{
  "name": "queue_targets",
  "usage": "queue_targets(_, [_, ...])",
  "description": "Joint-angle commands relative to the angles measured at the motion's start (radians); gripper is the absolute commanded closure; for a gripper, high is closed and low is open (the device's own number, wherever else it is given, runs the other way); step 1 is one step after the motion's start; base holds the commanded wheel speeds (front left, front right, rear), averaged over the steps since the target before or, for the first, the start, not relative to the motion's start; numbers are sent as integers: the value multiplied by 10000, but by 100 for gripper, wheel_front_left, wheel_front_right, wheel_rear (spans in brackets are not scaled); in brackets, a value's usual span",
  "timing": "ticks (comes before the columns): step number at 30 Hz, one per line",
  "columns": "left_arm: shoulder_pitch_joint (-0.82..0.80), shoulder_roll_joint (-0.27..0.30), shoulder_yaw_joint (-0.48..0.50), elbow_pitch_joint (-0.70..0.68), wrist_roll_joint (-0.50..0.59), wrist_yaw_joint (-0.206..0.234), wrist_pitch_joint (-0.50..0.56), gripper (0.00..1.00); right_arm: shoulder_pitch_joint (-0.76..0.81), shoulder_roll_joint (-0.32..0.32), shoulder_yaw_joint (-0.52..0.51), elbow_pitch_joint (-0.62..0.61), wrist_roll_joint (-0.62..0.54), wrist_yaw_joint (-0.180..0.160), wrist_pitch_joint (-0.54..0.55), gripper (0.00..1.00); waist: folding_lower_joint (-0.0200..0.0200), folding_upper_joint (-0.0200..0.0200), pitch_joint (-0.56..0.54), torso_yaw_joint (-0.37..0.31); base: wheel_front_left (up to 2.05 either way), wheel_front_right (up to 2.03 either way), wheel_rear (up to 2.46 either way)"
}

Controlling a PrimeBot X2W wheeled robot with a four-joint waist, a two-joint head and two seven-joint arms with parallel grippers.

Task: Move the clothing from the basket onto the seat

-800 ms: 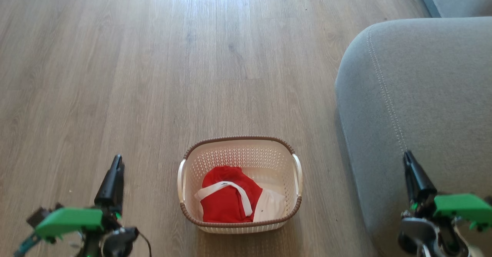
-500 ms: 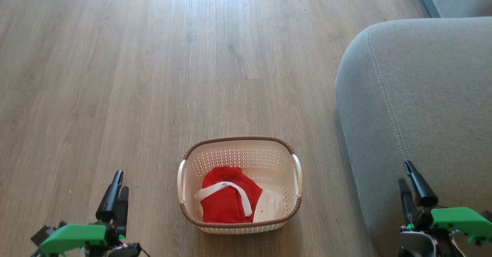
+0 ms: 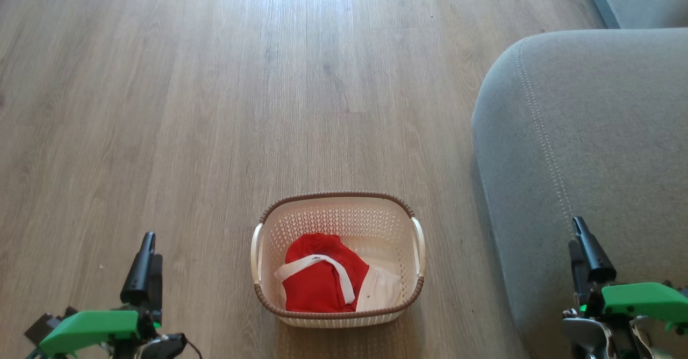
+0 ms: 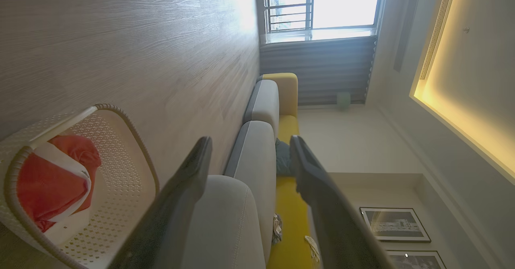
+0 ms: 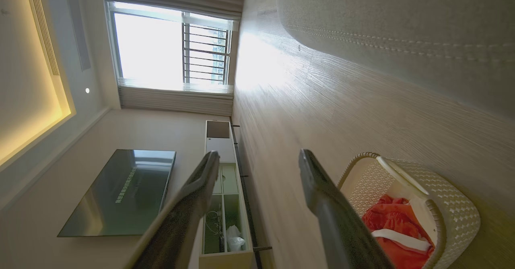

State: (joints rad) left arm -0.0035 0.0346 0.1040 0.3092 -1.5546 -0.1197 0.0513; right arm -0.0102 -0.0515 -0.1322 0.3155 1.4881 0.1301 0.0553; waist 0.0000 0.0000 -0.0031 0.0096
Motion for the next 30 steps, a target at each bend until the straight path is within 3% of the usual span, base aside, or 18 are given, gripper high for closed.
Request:
queue_targets(1, [-555,66,258,-398,184,-20,-98,0,-544,-3,-45,-448,-273,3,-138,0,0,0,-4,8,0,0,0])
queue_targets(9, [-676,72,540,-668,829,-26,-305,0,-672,-2,-88,-833,-1167,3,-346,0,0,0,-23,61,0,0,0])
queue_targets(16, [-773,79,708,-1056,1495,-32,-513,0,-764,0,200,-1535,-2838,3,-554,0,0,0,-17,117,0,0,0])
queue_targets(30, [-952,92,866,-2584,4069,132,-960,0,-995,2,872,-2697,-5839,4,-1000,0,0,0,23,254,0,0,0])
